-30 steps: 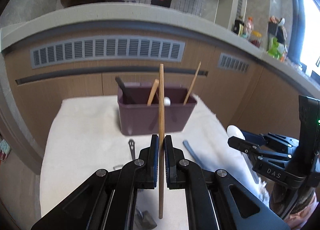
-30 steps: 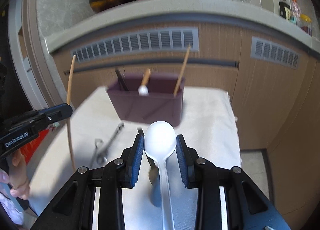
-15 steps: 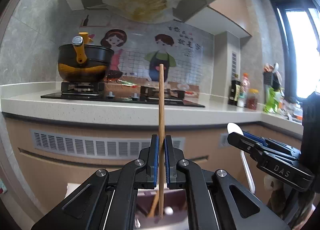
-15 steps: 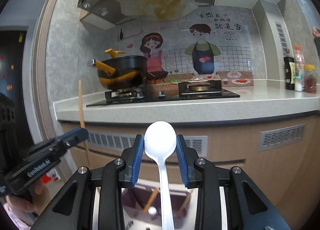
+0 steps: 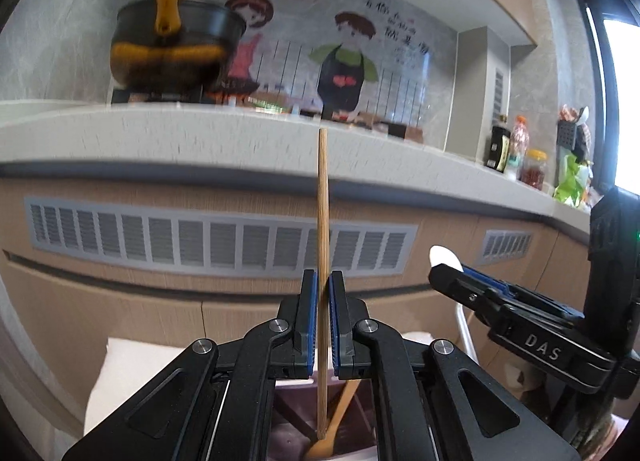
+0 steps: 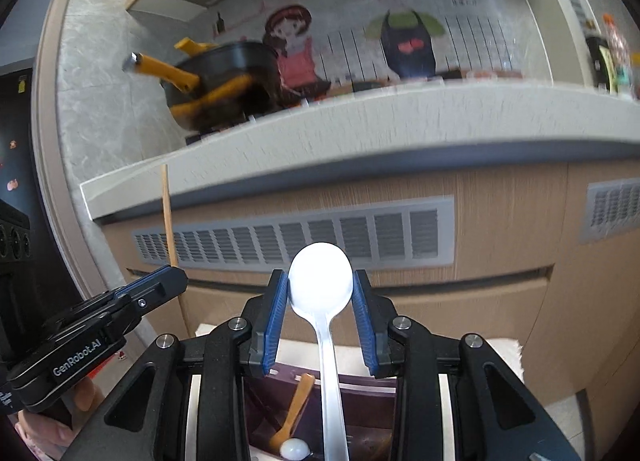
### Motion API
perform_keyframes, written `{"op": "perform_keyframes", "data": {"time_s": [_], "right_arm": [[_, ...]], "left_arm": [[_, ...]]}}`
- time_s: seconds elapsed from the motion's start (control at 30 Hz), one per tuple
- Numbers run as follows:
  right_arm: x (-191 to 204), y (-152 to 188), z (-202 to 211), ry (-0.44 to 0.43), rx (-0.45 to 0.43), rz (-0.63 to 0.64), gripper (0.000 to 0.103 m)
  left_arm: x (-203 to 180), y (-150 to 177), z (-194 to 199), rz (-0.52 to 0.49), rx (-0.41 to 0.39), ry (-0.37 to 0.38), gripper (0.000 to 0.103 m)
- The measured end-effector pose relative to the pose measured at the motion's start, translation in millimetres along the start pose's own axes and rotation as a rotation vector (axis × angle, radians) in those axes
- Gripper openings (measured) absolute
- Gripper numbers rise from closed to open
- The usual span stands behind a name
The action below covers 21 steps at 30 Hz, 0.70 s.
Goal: Organize utensils
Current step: 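Lift the chopstick and white spoon up over the caddy, then lower both utensils into the caddy and open both grippers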
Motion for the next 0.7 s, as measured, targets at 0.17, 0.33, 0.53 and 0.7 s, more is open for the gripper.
{"op": "perform_keyframes", "data": {"time_s": [0.17, 0.33, 0.53, 0.7], "right_arm": [[-4, 15, -22, 0.005, 0.032, -0.010, 0.030], [-4, 29, -32, 0.018, 0.036, 0.004, 0.030], [-1, 50, -36, 0.059, 0.023, 0.057, 0.030], [4, 63, -34, 0.076, 0.025, 0.105, 0.031]], "left_arm": [[7, 22, -18, -0.002, 0.021, 0.000, 0.006], [11, 44, -34, -0.006, 0.064, -0.018, 0.006], [12, 68, -43, -0.006, 0.109, -0.036, 0.006], [10, 82, -44, -0.012, 0.140, -0.051, 0.006]]}}
Point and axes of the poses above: each gripper's, at about its wrist camera, not at the fingertips, and z roughly against the way its jaws point, x to its left, y to its underside, the point moved 3 cm from there along -z, roughly the way its jaws point, and after that the axes turned 14 degrees about y, right-handed, at the moved point
